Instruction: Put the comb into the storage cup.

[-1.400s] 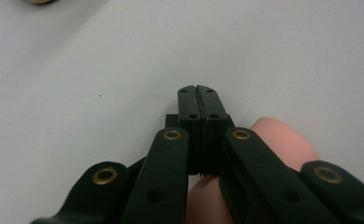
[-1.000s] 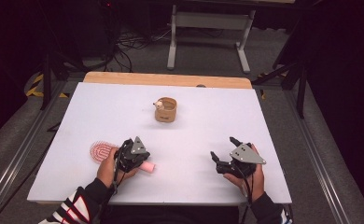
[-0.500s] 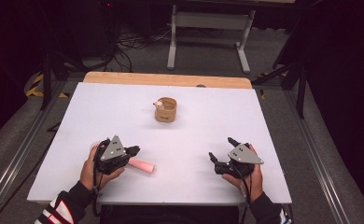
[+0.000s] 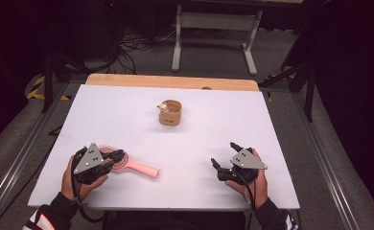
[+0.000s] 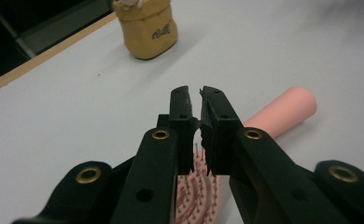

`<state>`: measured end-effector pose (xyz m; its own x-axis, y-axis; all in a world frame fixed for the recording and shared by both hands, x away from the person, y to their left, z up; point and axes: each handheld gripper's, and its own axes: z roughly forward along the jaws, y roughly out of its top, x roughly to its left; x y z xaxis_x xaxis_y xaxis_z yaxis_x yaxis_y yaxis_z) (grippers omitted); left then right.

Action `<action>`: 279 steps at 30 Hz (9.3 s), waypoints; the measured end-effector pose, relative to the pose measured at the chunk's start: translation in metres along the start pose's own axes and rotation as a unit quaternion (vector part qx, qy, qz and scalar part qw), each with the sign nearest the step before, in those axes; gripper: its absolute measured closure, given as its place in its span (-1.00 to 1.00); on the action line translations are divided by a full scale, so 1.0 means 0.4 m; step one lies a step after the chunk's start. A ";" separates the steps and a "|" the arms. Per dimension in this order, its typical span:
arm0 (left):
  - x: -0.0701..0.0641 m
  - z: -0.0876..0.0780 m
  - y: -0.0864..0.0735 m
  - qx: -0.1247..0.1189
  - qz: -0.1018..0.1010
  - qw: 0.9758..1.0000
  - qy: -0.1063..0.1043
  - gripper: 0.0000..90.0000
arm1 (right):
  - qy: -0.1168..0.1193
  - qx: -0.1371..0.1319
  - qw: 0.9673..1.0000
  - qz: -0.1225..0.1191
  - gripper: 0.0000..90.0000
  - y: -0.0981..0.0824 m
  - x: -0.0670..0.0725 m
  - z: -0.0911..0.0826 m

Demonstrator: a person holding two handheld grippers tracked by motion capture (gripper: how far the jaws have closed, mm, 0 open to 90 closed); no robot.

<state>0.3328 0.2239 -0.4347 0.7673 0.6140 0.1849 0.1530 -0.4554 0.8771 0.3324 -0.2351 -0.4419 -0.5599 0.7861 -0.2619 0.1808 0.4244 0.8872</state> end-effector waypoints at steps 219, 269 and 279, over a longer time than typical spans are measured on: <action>-0.112 0.275 0.222 -0.189 -0.180 0.949 -0.178 0.19 | 0.021 -0.044 0.995 -0.088 0.55 0.136 0.161 0.061; -0.017 0.151 0.219 -0.188 -0.114 0.972 -0.085 0.42 | 0.027 -0.112 0.993 -0.030 -0.62 0.096 0.055 0.001; 0.003 0.121 0.216 -0.191 -0.108 0.974 -0.062 0.42 | 0.018 -0.106 0.994 -0.027 -0.83 0.056 0.029 -0.015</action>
<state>0.3772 0.1540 -0.3803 0.8160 0.5753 -0.0561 0.0945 -0.0370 0.9948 0.3250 -0.2192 -0.4229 -0.5936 0.7462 -0.3013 -0.0233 0.3584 0.9333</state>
